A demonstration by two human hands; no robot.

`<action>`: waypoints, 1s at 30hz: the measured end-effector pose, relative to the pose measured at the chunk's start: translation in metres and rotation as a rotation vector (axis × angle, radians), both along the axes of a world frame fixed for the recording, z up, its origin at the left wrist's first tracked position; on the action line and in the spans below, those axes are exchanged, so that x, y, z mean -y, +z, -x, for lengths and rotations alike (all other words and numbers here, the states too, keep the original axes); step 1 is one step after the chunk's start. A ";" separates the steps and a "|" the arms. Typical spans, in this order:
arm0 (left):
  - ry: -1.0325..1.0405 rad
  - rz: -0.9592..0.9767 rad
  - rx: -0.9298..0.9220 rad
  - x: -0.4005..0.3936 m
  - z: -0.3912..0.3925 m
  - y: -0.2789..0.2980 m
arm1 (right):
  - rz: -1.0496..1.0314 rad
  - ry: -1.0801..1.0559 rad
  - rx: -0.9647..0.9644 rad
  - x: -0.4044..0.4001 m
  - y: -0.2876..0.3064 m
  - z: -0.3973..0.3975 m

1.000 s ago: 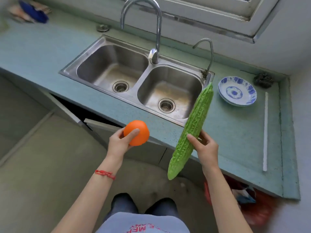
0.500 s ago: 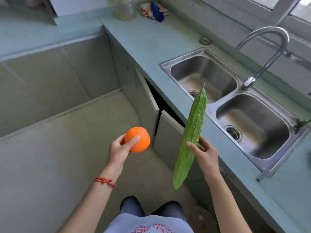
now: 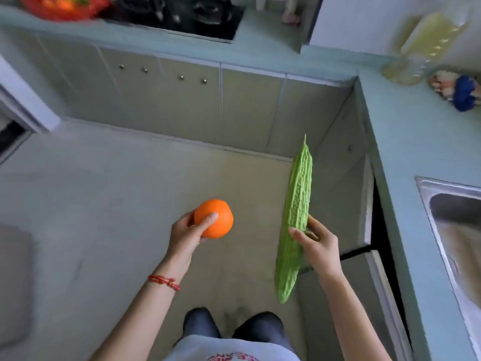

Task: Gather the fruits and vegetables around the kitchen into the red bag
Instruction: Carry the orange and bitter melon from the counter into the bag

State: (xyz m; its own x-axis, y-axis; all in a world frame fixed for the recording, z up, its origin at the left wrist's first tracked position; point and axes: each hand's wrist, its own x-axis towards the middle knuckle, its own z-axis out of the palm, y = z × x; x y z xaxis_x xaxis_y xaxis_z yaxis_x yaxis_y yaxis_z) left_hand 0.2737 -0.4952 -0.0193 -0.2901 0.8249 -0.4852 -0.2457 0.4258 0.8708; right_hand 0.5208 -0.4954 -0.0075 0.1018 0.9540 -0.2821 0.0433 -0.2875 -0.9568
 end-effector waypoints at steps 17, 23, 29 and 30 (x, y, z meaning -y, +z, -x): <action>0.622 0.070 -0.015 0.048 0.076 -0.005 | 0.033 0.628 0.027 -0.097 -0.014 0.126; 0.657 0.052 -0.012 0.010 0.131 -0.006 | 0.011 0.664 0.019 -0.140 -0.015 0.188; 0.658 0.026 -0.046 -0.049 0.225 -0.002 | -0.013 0.643 0.024 -0.195 -0.012 0.275; 0.653 0.029 -0.051 -0.058 0.243 0.000 | -0.017 0.635 0.026 -0.204 -0.011 0.291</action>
